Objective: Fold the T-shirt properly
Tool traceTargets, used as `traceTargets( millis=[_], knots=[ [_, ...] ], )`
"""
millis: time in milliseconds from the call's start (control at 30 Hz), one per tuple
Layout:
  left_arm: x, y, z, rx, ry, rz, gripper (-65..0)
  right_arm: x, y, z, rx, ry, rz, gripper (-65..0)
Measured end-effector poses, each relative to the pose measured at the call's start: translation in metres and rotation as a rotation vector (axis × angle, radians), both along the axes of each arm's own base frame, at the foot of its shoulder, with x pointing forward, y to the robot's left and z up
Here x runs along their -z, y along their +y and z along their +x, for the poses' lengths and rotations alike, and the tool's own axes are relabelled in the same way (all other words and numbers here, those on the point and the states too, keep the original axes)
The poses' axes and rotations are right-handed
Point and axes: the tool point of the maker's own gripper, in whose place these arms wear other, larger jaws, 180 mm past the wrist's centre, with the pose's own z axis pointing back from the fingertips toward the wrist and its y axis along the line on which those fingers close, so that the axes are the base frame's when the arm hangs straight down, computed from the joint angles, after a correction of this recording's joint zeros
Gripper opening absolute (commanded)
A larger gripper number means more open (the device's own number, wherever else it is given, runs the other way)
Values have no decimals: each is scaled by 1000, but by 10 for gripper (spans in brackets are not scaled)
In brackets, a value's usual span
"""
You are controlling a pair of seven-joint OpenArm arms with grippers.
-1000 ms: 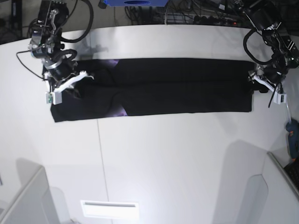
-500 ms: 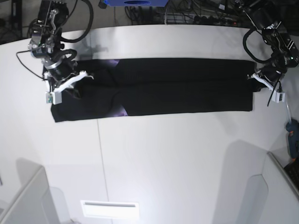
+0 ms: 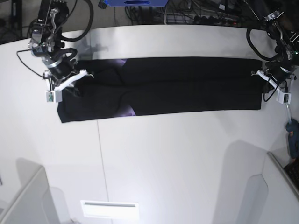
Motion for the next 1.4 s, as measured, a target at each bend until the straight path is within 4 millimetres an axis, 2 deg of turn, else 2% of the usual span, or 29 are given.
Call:
traceTargets(
  millis=[233, 367, 600, 867, 967, 1067, 1167, 1400],
  knots=[
    [-12, -29, -5, 44, -37, 21, -650, 0, 0, 0, 0, -1, 1, -650],
    [-7, -52, -3, 107, -14, -1, -650, 0, 0, 0, 0, 0, 1, -650],
    [-5, -42, -5, 60, 1, 2, -650, 0, 0, 0, 0, 0, 1, -650],
    [16, -35, -9, 30, 52, -46, -650, 1, 0, -1, 0, 2, 1, -650],
    [13, -33, -9, 32, 51, -29, -650, 1, 0, -1, 0, 2, 1, -650],
    [-3, -38, -2, 58, 15, 3, -650, 1, 1, -1, 1, 3, 2, -650],
    [-13, -63, 9, 93, -31, -13, -650, 1, 0, -1, 1, 2, 1, -650],
    [-4, -125, 19, 166, -14, -109, -650, 1, 0, -1, 0, 3, 1, -650]
  ],
)
